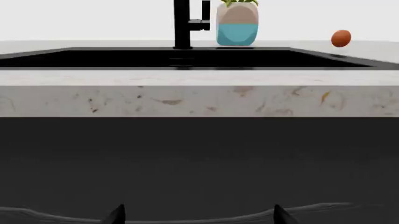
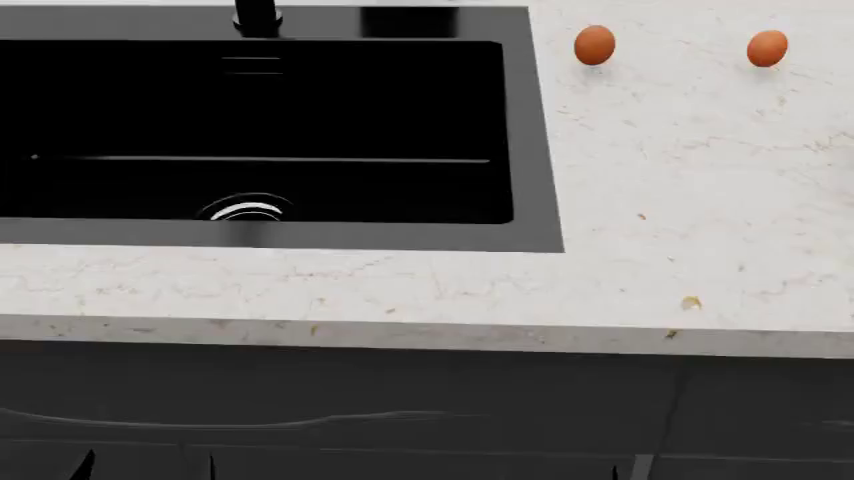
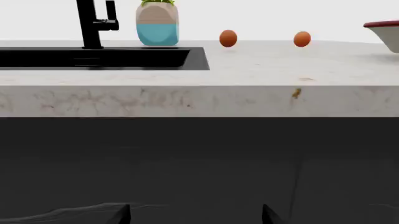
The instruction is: Place the eggs and milk next to the bowl.
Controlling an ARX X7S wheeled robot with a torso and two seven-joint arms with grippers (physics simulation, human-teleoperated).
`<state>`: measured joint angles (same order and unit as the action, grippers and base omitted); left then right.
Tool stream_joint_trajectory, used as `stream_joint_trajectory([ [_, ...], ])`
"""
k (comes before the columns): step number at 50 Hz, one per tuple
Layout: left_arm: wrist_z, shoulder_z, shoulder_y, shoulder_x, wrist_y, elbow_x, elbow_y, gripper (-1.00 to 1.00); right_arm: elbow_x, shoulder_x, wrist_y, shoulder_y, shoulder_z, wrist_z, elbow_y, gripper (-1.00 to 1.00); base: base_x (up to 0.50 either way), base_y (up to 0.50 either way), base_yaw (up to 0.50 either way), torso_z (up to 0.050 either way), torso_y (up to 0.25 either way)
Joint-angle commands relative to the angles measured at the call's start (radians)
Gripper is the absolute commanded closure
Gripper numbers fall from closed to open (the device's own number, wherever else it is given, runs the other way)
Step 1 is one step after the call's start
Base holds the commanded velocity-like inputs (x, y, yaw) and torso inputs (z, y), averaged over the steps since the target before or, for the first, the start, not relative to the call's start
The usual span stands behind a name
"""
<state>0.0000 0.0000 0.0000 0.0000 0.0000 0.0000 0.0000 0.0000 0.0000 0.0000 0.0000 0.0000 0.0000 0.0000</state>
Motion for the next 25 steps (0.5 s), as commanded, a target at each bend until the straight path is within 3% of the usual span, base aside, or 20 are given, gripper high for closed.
stream_joint_trajectory([
  [1,-0.045,0.046,-0.007,-0.038,0.018,-0.038,-0.023,-1.0,0.055,0.055,-0.013,0.007,-0.068,0.067,0.016,-1.0,0.0,0.0,0.0,0.0,0.0],
  [25,-0.037,0.103,0.008,-0.062,-0.018,-0.069,0.025,-1.0,0.07,0.07,-0.022,0.0,-0.092,0.094,0.01,-1.0,0.0,0.0,0.0,0.0,0.0],
])
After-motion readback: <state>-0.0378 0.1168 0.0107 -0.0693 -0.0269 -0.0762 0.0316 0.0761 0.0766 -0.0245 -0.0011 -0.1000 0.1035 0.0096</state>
